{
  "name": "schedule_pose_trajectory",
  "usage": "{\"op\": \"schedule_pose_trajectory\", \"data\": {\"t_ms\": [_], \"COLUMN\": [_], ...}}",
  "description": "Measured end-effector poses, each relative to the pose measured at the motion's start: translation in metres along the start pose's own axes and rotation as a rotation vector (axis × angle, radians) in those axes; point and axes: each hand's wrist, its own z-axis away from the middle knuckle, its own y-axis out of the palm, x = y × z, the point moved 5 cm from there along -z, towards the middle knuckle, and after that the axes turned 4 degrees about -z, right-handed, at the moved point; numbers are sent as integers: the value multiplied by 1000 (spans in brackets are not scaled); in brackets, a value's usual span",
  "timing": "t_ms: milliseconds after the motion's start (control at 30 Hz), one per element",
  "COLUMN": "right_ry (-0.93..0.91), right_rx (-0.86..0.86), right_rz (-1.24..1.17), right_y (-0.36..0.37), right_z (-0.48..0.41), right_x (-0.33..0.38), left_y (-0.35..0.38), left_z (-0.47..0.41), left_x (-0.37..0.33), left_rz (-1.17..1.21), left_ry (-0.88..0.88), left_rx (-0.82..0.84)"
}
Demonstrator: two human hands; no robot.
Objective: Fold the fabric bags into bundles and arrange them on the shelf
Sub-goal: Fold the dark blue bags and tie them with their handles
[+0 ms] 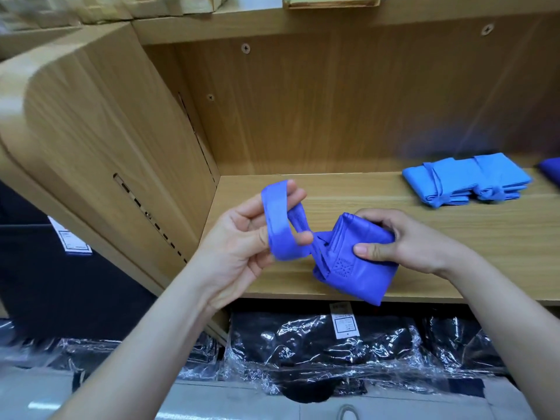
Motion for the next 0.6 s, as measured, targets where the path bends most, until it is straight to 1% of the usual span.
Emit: {"op": "schedule_pose_trajectory", "data": {"t_ms": [67,133,200,233,267,367,433,467,533,600], "right_ry": [-31,-68,-122,-154,-178,-224,-211,-188,-133,-98], "right_rx": [-44,-62,-87,-125,-184,-410,-463,-452,-371,-293], "right_rz": [100,271,415,421,360,-5,-202,-245,-189,-39], "right_y": [-2,-1,3,5,4,-7,-6,-3,6,10], "right_z": [2,3,4,4,6,7,4,3,0,-3], "right_x": [4,10,17,22,27,32,24,19,13,10], "left_y": [-12,-22,-27,-28,-29,-20,-13,-12,-12,-13], "left_z": [-5,-10,-14,-16,-18,-19,-20,-20,-20,-20], "left_x": [12,26,36,41,44,55,61,63,67,71], "left_rz": [-25,-51,-139,-211,-284,-383,-390,-395,-419,-423], "left_ry": [-13,-51,-77,-79,-74,-54,-47,-48,-52,-62], "left_rx": [-47,-87,-76,-60,-38,74,120,126,131,131]}}
